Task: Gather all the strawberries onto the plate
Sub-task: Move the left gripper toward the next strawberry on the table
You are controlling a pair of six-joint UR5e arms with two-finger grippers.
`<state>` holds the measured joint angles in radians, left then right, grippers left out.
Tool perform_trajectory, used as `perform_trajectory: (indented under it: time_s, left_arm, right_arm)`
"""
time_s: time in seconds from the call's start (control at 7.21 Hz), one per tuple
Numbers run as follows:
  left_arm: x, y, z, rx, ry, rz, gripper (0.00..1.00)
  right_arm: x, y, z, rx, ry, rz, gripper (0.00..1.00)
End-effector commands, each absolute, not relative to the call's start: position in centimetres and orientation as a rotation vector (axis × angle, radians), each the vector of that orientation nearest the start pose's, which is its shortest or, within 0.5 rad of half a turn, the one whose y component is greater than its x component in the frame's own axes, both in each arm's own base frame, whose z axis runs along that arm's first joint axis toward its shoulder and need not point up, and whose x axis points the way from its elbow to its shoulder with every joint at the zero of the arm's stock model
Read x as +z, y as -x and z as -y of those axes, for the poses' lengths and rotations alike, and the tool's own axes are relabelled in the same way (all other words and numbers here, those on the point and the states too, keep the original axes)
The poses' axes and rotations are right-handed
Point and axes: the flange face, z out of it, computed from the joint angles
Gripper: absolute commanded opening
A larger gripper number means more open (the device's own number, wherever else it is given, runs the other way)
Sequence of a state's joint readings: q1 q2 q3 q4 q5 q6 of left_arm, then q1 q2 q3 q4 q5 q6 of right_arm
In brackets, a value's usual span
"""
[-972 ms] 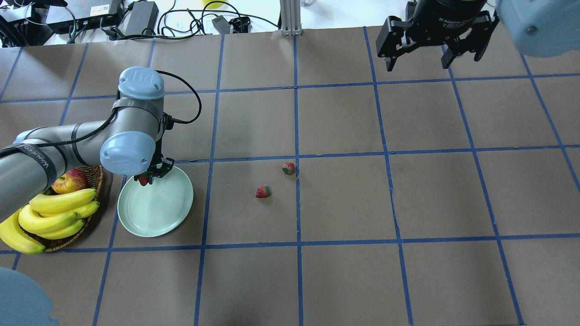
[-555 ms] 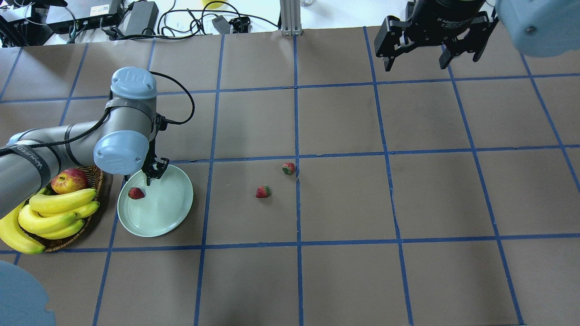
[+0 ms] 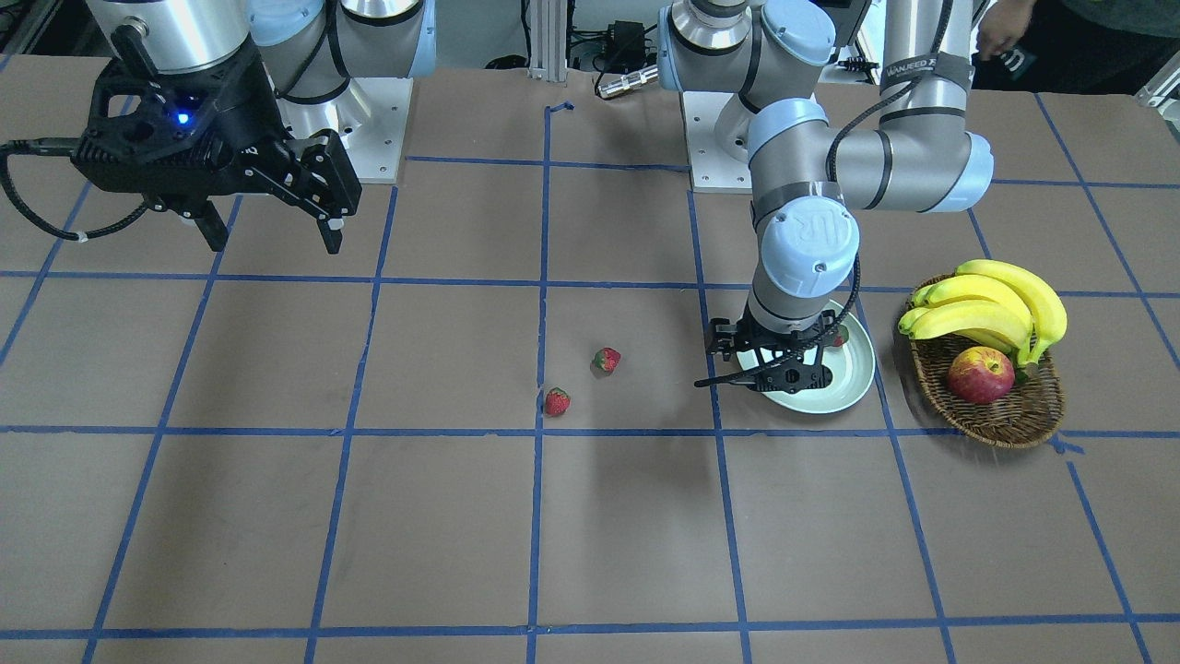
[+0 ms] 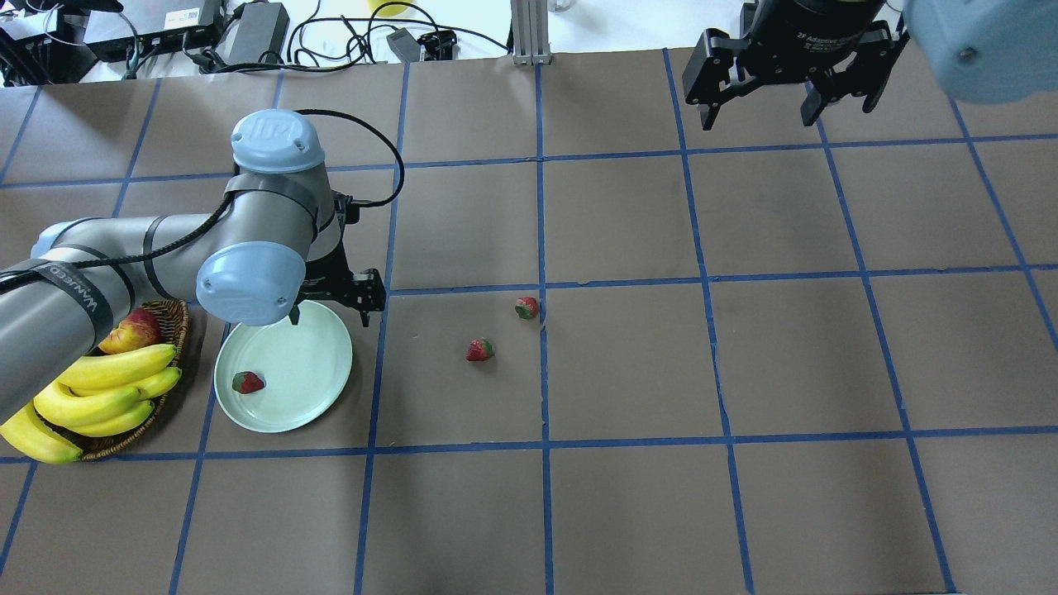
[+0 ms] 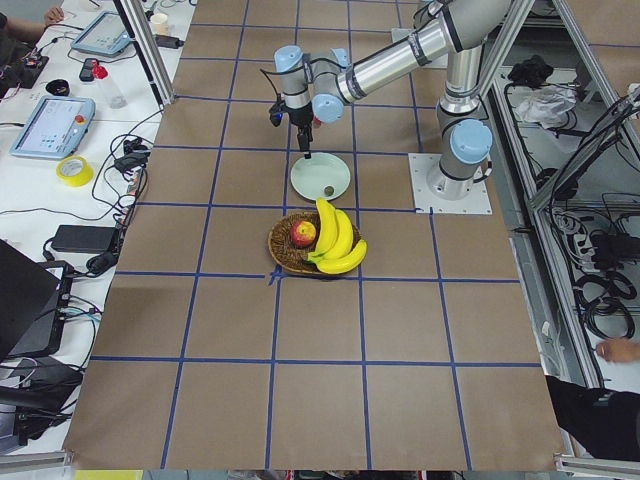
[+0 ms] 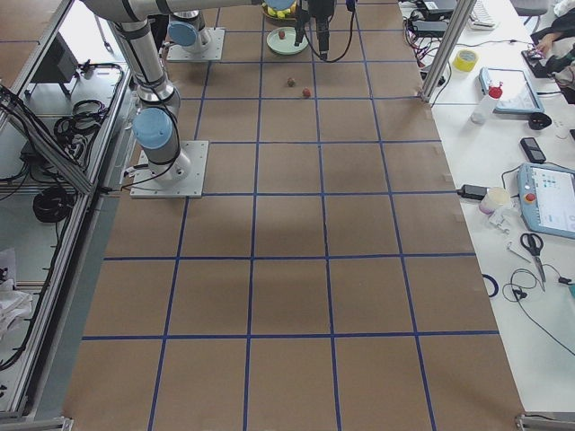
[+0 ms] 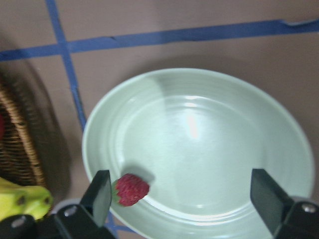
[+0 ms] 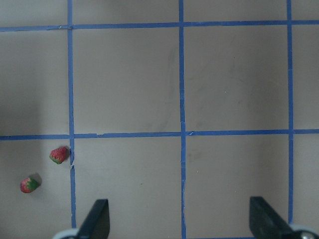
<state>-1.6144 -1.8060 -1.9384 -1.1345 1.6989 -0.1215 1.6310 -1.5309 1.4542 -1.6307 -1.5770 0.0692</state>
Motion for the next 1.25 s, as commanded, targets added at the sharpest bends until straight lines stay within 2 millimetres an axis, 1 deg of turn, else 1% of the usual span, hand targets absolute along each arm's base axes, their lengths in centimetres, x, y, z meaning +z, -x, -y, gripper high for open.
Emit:
perform_trajectory:
  time_s: [0.0,0.14,0.28,0.42,0.69,0.83,1.11]
  left_arm:
    - [24.4,20.6,48.4,0.226,0.572,-3.058,1.00]
    - [23.9,21.7,48.2,0.281,0.769,-3.062,1.00]
    - [23.3,22.8,48.1,0.380,0.916,-3.093,1.00]
    - [22.3,23.3,48.0,0.462,1.031,-3.079,1.00]
    - [20.3,23.5,48.5,0.492,1.101,-3.044,1.00]
    - [19.2,23.5,48.7,0.515,1.100,-3.030,1.00]
    - [17.3,23.6,49.4,0.497,1.100,-3.040,0.99]
  right_arm:
    - [53.2,-16.4,51.1,-0.214,-0.015,-3.131,1.00]
    - [53.2,-16.4,51.1,-0.212,-0.015,-3.132,1.00]
    - [53.3,-16.4,51.0,-0.212,-0.013,-3.132,1.00]
    - [53.3,-16.4,51.1,-0.214,-0.013,-3.131,1.00]
    - [53.3,-16.4,51.1,-0.212,-0.015,-3.132,1.00]
    - [53.2,-16.4,51.1,-0.214,-0.013,-3.131,1.00]
    - [53.3,-16.4,51.0,-0.212,-0.015,-3.132,1.00]
